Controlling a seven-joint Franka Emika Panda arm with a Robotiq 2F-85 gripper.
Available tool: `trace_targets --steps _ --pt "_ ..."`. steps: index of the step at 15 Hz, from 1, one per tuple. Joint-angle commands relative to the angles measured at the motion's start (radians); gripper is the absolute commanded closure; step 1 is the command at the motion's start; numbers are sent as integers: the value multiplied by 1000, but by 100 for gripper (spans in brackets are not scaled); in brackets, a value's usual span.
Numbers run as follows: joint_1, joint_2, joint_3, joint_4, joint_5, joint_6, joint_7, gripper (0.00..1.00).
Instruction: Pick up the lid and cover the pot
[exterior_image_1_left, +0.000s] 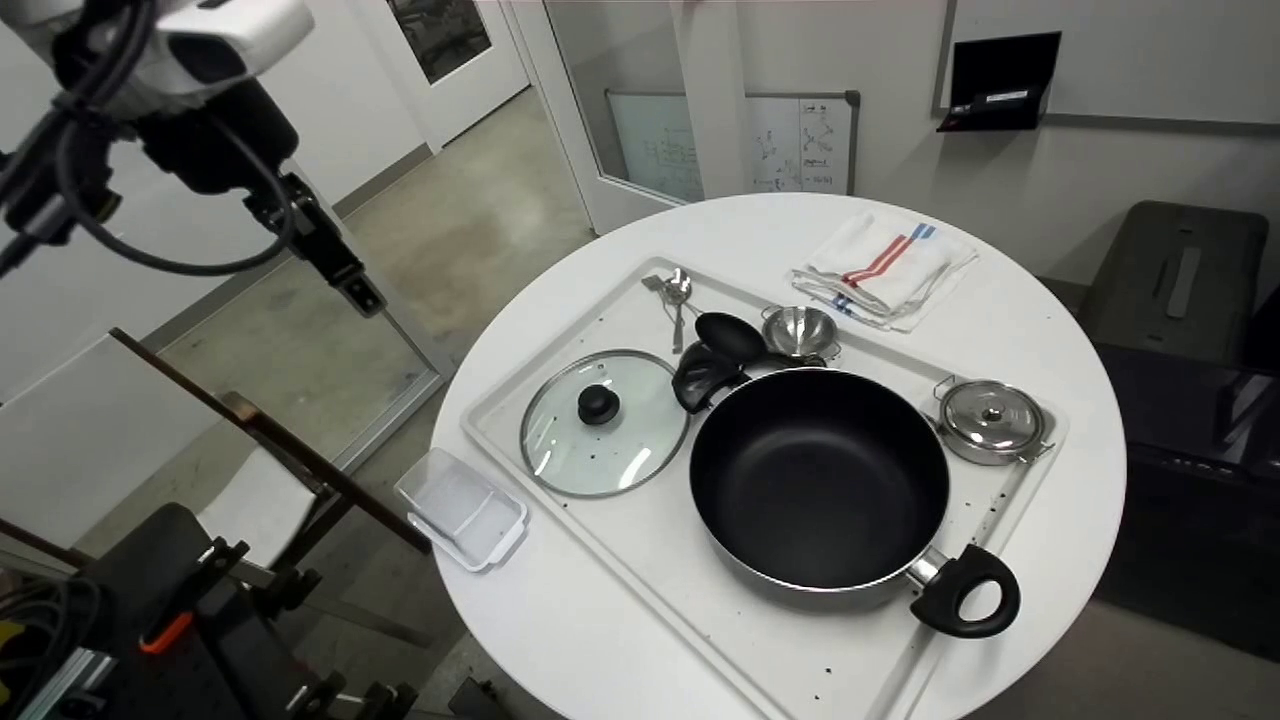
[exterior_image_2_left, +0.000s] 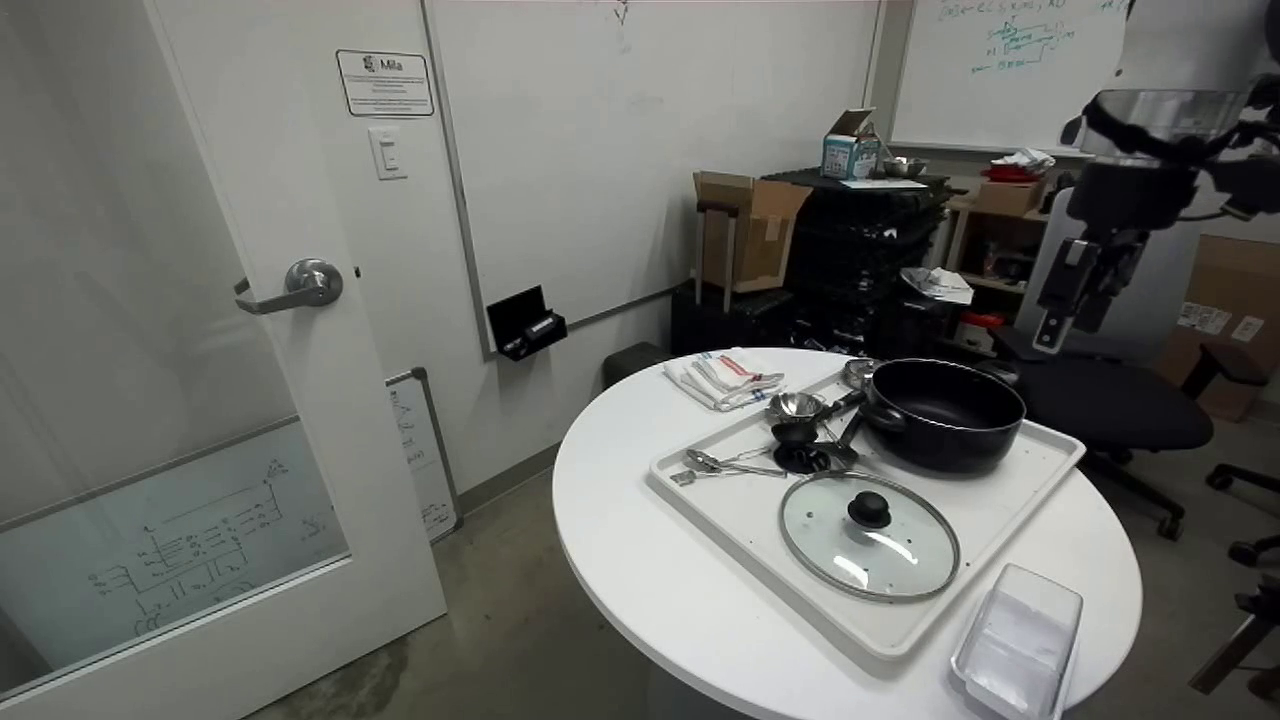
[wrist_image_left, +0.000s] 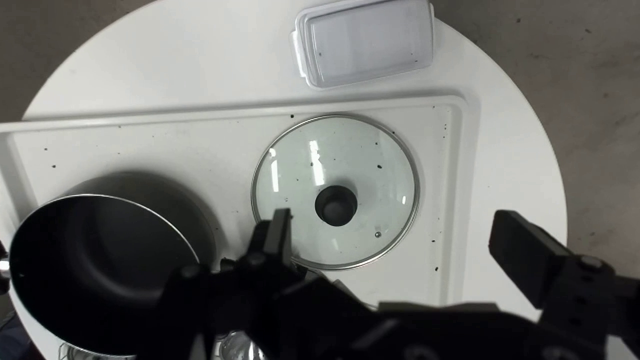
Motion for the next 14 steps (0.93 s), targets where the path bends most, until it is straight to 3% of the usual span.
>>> trace_targets --steps 1,14 --pt "5 148 -14 88 -15 39 6 0" --pt "35 535 -72 346 -40 125 22 0"
